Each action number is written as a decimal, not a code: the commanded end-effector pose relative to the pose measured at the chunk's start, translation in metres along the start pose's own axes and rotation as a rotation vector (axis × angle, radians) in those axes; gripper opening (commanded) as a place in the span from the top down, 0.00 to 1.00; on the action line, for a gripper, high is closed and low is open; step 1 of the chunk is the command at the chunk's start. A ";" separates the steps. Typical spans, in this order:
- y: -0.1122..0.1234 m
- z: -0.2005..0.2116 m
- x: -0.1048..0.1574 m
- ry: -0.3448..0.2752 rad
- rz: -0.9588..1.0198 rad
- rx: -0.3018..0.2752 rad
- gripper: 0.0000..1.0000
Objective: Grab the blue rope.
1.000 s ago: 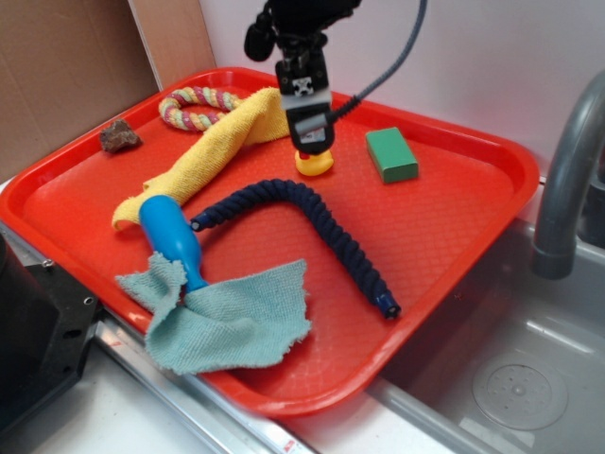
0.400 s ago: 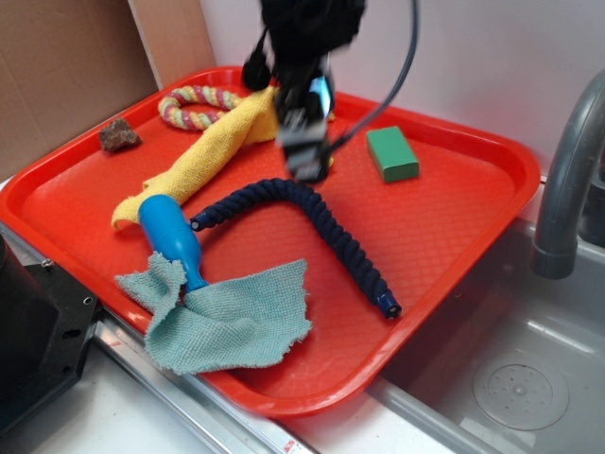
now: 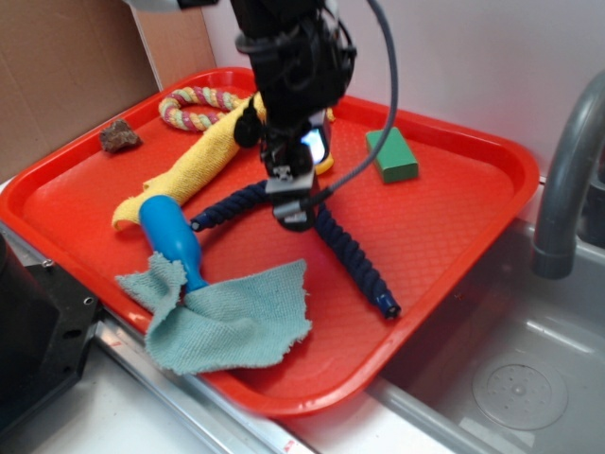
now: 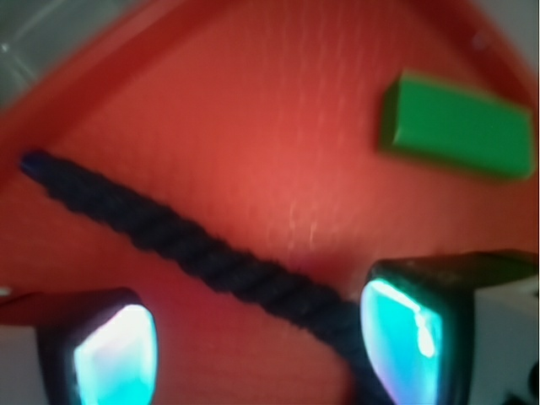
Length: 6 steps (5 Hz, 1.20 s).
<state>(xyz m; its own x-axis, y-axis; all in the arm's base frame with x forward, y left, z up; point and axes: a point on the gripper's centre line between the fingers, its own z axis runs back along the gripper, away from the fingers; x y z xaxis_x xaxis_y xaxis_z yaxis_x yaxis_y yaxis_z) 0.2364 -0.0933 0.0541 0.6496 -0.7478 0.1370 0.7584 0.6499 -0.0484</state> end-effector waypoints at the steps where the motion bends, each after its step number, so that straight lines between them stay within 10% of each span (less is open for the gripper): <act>1: 0.003 0.001 -0.020 0.201 0.256 0.003 0.00; 4: -0.003 -0.026 -0.056 0.186 0.277 -0.022 0.00; 6: 0.001 0.030 -0.058 0.124 0.341 0.062 0.00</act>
<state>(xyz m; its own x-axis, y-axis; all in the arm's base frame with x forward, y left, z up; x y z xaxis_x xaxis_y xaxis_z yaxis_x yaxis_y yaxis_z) 0.1964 -0.0346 0.0635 0.8629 -0.5037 -0.0412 0.5031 0.8639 -0.0253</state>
